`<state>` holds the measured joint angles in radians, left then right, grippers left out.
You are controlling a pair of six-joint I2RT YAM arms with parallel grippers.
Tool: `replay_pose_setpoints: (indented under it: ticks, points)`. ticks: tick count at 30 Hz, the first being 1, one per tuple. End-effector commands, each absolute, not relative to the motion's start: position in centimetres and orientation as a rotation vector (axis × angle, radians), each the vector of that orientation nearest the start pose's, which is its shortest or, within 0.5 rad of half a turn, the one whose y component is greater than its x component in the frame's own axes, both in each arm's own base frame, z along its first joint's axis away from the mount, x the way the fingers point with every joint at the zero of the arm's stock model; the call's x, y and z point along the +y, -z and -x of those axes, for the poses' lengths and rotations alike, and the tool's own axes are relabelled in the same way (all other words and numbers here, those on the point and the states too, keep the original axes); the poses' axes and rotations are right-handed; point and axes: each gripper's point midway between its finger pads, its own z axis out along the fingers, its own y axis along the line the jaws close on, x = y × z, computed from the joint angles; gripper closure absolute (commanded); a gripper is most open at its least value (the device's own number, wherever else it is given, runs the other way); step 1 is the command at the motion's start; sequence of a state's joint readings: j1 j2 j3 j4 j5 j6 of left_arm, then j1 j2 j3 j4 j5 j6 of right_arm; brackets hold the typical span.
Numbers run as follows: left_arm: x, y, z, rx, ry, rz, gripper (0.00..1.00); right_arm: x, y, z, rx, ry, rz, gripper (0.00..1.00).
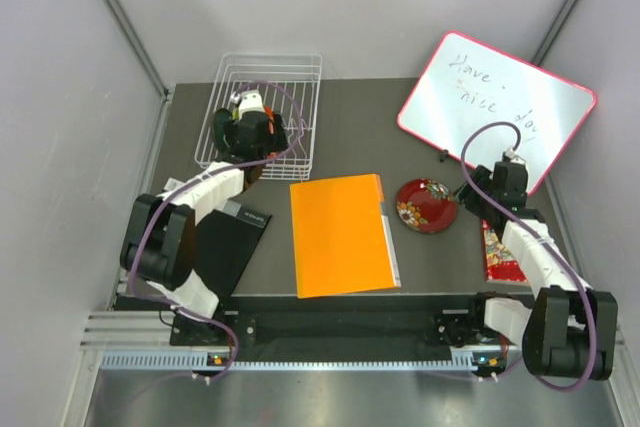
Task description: Unload the plates from the dish rack
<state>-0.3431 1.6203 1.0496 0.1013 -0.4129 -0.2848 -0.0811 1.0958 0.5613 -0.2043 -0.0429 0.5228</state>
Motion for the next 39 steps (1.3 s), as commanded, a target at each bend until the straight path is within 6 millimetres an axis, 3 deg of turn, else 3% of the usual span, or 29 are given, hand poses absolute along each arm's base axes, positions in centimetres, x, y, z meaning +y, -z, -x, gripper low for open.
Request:
replay_pose_setpoints:
  ticks: [1,8,12,17,18,19,22,27,29,31,33,39]
  points:
    - [-8.6,-18.0,-48.4,1.868,-0.06,0.266,0.02,-0.2,-10.2,-30.7,2.19,-0.243,-0.635,0.46]
    - [-9.1,-16.9,-50.5,1.89,-0.041,0.252,0.14,-0.1,-9.2,-30.8,2.221,-0.243,-0.638,0.46]
    - [-9.6,-16.7,-51.3,1.893,-0.022,0.242,0.51,-0.1,-9.1,-30.8,2.225,-0.24,-0.634,0.46]
    - [-9.9,-16.1,-51.8,1.914,-0.024,0.225,0.62,-0.4,-9.5,-30.5,2.223,-0.223,-0.632,0.46]
    - [-9.9,-15.8,-51.8,1.922,-0.029,0.224,0.67,-0.4,-9.8,-30.3,2.221,-0.22,-0.633,0.46]
    - [-9.9,-15.8,-51.7,1.924,-0.032,0.218,0.86,-0.5,-9.9,-30.2,2.22,-0.21,-0.633,0.46]
    - [-10.0,-15.9,-51.6,1.926,-0.024,0.214,1.0,-1.1,-11.1,-29.8,2.198,-0.174,-0.632,0.46]
    - [-9.5,-16.5,-51.3,1.916,-0.061,0.204,1.0,-1.8,-14.0,-29.1,2.151,-0.127,-0.615,0.44]
    - [-9.2,-17.1,-51.1,1.897,-0.085,0.211,1.0,-2.1,-15.0,-28.6,2.148,-0.098,-0.615,0.27]
    - [-8.5,-17.9,-50.9,1.869,-0.144,0.218,1.0,-2.5,-16.0,-28.0,2.133,-0.069,-0.618,0.25]
    - [-8.1,-19.5,-50.3,1.815,-0.227,0.241,1.0,-2.6,-17.6,-27.8,2.091,-0.067,-0.6,0.18]
    - [-7.9,-23.5,-48.3,1.707,-0.368,0.27,1.0,-1.2,-19.4,-27.6,2.038,-0.159,-0.54,0.16]
